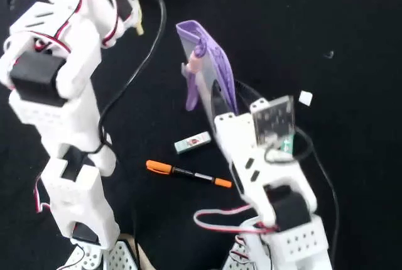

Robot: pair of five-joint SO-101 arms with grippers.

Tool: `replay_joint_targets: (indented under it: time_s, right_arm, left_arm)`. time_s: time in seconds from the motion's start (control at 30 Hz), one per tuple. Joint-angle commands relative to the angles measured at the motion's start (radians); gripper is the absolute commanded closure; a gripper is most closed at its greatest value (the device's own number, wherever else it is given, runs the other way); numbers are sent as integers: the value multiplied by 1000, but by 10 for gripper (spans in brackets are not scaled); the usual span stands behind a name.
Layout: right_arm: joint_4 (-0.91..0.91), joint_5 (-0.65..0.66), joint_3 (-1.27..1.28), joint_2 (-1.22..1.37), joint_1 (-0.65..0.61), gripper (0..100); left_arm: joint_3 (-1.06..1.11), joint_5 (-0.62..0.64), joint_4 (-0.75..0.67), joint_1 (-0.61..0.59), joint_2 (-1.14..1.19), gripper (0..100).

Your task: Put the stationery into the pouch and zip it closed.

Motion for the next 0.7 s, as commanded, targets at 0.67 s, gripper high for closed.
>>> replay_joint_targets:
  time_s: [0.67]
  right_arm:
    - [164, -8, 28, -412, -133, 987]
  left_arm:
    - [-36, 46, -52, 143, 35, 971]
